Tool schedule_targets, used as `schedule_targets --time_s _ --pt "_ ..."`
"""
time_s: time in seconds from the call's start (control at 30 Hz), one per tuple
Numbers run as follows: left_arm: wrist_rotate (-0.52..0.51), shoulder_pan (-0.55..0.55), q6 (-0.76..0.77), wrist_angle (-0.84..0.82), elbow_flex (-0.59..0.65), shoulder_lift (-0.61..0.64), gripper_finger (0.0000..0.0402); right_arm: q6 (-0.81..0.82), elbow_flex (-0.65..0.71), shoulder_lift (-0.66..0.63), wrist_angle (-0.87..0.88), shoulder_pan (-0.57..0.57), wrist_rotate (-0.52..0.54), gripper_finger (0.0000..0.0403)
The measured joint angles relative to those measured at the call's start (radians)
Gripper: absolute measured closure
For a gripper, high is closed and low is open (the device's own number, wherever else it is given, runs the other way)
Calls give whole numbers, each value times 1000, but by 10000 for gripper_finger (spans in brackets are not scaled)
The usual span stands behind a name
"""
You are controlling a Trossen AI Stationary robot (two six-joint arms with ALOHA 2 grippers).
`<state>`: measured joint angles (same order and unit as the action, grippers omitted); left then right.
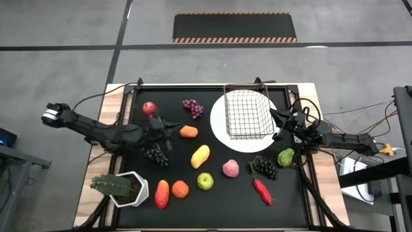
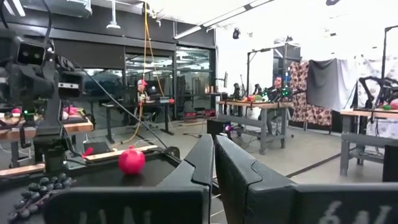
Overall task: Build produce basket
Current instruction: Put the orange mango into the wire basket
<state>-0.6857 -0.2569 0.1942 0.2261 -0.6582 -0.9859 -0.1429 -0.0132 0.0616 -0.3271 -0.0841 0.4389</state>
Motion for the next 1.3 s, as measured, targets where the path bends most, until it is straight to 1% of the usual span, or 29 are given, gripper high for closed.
schedule_targets --time_s 0.1,0.2,0.37,0.5,0.57,0.63,0.7,0.9,1.03,1.1,1.17,1.3 --pt "43 36 110 -243 -116 -70 398 0 0 0 0 0 0 394" --pt "118 71 161 -377 -212 -133 398 1 0 0 8 0 0 394" --pt "286 142 167 -552 -330 -233 398 19 0 0 45 0 -1 394" --pt "375 208 163 -724 -411 -306 395 28 0 0 71 0 -1 394" --pt "427 242 159 -810 -443 -341 385 30 0 0 76 0 -1 394" --pt "468 271 132 -876 -465 -374 365 31 0 0 89 0 -1 394" --pt "486 290 66 -925 -471 -409 336 42 0 0 101 0 -1 394" --pt "491 324 -133 -1006 -467 -519 224 77 0 0 142 1 -18 394" --pt "484 343 -228 -1003 -467 -593 165 102 0 0 166 1 -23 394" --pt "476 350 -283 -1001 -467 -625 147 114 0 0 167 1 -23 394" --pt "471 361 -329 -994 -467 -653 137 127 0 0 169 1 -23 394" --pt "466 389 -385 -964 -467 -698 135 144 0 0 196 1 -23 394"
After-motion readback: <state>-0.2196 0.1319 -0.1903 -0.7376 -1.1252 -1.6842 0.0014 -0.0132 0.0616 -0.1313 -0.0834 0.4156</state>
